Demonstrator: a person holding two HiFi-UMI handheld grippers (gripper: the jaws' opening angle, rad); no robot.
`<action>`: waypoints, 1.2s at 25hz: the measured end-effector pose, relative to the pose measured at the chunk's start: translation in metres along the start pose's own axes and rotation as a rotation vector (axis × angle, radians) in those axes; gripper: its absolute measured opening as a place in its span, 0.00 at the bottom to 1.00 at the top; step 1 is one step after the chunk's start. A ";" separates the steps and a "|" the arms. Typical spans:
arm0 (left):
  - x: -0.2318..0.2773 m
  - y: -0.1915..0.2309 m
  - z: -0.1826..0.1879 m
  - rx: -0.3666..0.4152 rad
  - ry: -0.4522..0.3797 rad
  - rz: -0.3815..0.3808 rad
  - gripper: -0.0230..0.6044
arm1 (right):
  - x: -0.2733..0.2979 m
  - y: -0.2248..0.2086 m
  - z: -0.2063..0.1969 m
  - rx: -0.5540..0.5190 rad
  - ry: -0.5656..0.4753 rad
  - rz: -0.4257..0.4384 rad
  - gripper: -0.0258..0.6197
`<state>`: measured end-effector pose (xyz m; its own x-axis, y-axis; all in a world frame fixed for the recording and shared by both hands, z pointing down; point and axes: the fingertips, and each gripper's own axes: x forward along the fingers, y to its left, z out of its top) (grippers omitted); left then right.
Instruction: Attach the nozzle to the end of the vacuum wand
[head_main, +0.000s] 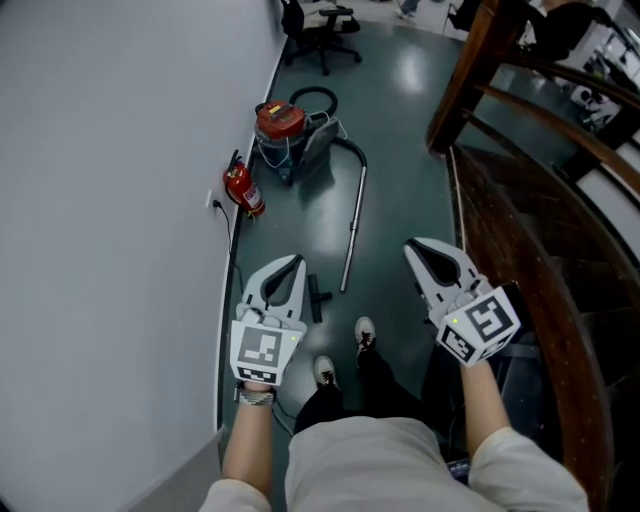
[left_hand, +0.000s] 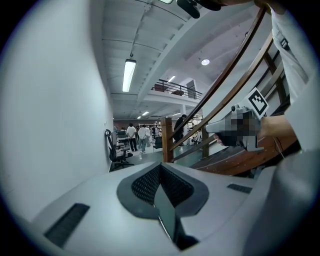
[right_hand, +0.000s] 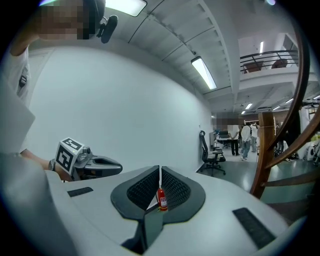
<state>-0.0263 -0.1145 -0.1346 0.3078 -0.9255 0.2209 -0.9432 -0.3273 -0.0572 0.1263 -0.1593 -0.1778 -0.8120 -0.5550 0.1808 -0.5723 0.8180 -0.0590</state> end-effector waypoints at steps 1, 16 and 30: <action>0.007 0.001 -0.001 -0.001 0.001 0.007 0.04 | 0.005 -0.007 -0.001 -0.006 0.006 0.010 0.09; 0.067 0.009 -0.069 -0.063 0.072 0.079 0.04 | 0.059 -0.065 -0.086 0.016 0.106 0.091 0.09; 0.113 0.014 -0.205 -0.080 0.092 0.021 0.04 | 0.107 -0.083 -0.229 0.128 0.125 0.048 0.09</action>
<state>-0.0301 -0.1847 0.0895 0.2789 -0.9092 0.3092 -0.9573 -0.2887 0.0144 0.1129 -0.2520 0.0713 -0.8224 -0.4862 0.2953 -0.5498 0.8126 -0.1932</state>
